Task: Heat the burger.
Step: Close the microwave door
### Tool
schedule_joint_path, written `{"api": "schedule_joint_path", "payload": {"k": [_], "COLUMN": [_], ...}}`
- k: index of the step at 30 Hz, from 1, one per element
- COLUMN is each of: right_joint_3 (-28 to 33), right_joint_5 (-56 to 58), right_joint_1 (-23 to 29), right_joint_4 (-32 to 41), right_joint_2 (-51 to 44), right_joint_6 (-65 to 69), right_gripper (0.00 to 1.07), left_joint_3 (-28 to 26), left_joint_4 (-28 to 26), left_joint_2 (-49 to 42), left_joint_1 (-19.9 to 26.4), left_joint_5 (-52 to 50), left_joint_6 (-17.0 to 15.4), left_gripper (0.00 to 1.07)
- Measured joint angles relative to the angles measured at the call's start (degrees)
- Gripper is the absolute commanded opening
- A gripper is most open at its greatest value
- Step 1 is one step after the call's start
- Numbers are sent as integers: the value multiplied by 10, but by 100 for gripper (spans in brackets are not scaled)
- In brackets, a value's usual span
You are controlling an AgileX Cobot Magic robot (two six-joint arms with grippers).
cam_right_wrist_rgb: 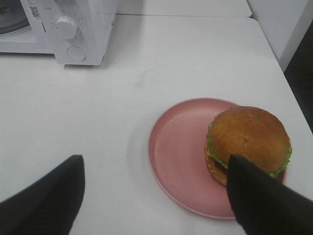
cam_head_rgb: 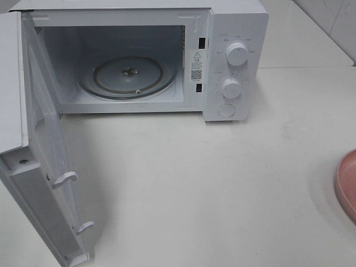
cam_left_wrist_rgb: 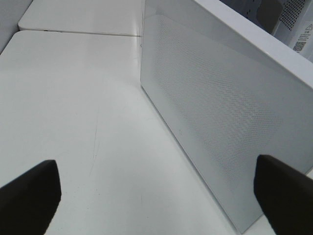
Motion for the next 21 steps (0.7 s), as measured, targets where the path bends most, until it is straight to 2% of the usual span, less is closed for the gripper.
{"api": "schedule_joint_path", "payload": {"k": [7, 10, 11, 12, 14, 15, 16, 17, 18, 19, 20, 21], "right_joint_3": [0, 0, 0, 0, 0, 0, 0, 0, 0, 0, 0, 0], "right_joint_5": [0, 0, 0, 0, 0, 0, 0, 0, 0, 0, 0, 0], "right_joint_1": [0, 0, 0, 0, 0, 0, 0, 0, 0, 0, 0, 0], "right_joint_4": [0, 0, 0, 0, 0, 0, 0, 0, 0, 0, 0, 0], "right_joint_2": [0, 0, 0, 0, 0, 0, 0, 0, 0, 0, 0, 0], "right_joint_6": [0, 0, 0, 0, 0, 0, 0, 0, 0, 0, 0, 0], "right_gripper": [76, 76, 76, 76, 76, 76, 76, 76, 76, 76, 76, 76], "left_joint_3": [0, 0, 0, 0, -4, -4, -7, -7, -7, -9, -9, -9], "left_joint_4": [0, 0, 0, 0, 0, 0, 0, 0, 0, -1, -1, -1], "left_joint_2": [0, 3, 7, 7, 32, 32, 51, 61, 61, 79, 79, 87], "left_joint_1": [0, 0, 0, 0, 0, 0, 0, 0, 0, 0, 0, 0], "left_joint_5": [0, 0, 0, 0, -5, -5, -20, -32, -32, -50, -50, -57], "left_joint_6": [0, 0, 0, 0, 0, 0, 0, 0, 0, 0, 0, 0], "left_gripper": [100, 95, 89, 89, 76, 76, 65, 59, 59, 49, 49, 43]}}
